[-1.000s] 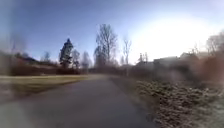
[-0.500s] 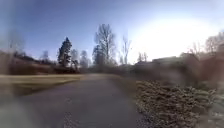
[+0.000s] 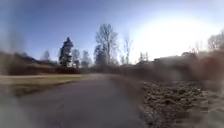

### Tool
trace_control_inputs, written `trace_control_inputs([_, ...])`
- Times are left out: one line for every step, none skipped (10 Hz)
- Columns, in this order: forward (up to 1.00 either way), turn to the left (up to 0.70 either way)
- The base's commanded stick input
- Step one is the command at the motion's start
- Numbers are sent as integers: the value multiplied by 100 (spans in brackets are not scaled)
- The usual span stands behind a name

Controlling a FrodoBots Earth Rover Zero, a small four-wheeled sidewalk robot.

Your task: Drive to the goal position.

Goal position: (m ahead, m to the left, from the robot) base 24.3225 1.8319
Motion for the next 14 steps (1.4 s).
trace_control_inputs([70,0])
trace_control_inputs([70,0])
trace_control_inputs([70,0])
trace_control_inputs([70,0])
trace_control_inputs([70,0])
trace_control_inputs([70,0])
trace_control_inputs([70,0])
trace_control_inputs([70,0])
trace_control_inputs([70,0])
trace_control_inputs([70,0])
trace_control_inputs([70,0])
trace_control_inputs([70,0])
trace_control_inputs([70,0])
trace_control_inputs([70,0])
